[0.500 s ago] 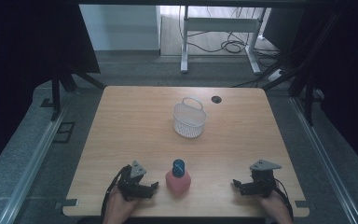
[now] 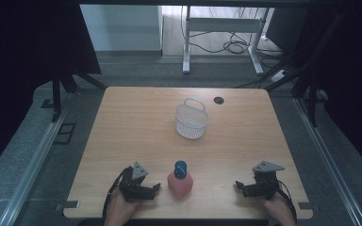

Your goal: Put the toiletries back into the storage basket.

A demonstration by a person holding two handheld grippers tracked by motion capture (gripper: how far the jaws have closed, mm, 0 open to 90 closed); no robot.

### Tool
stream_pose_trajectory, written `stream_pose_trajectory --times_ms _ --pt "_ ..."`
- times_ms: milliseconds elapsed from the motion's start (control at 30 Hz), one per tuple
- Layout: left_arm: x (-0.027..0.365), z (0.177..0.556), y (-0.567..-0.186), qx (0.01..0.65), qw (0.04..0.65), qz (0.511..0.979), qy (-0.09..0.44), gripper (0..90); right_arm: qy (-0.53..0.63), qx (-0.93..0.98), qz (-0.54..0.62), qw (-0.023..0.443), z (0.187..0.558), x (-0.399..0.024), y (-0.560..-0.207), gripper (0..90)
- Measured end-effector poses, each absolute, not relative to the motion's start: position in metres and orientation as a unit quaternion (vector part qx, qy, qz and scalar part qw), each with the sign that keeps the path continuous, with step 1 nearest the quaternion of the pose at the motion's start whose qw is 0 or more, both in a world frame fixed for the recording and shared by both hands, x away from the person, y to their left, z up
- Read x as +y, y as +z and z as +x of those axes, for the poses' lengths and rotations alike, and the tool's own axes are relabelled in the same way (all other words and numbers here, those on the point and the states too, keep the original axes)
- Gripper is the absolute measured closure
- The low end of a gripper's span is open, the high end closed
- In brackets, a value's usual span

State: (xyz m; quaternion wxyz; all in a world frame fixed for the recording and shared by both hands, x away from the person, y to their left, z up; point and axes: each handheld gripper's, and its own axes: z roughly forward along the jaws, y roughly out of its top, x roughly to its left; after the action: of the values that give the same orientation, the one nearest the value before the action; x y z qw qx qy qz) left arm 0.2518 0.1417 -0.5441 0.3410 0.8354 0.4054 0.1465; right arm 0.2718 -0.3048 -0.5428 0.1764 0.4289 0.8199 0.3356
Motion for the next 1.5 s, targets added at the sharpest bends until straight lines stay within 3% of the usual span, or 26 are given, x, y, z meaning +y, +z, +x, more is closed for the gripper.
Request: stream_pose_trajectory --times_ms 800,1500 --pt "0.143 0.253 -0.54 0.423 0.334 0.832 0.134 10.7 0.336 0.82 0.429 0.176 0.272 -0.305 -0.543 0.0" --pt "0.148 0.245 -0.522 0.393 0.365 0.836 0.12 13.0 0.335 0.82 0.429 0.176 0.272 -0.305 -0.543 0.0"
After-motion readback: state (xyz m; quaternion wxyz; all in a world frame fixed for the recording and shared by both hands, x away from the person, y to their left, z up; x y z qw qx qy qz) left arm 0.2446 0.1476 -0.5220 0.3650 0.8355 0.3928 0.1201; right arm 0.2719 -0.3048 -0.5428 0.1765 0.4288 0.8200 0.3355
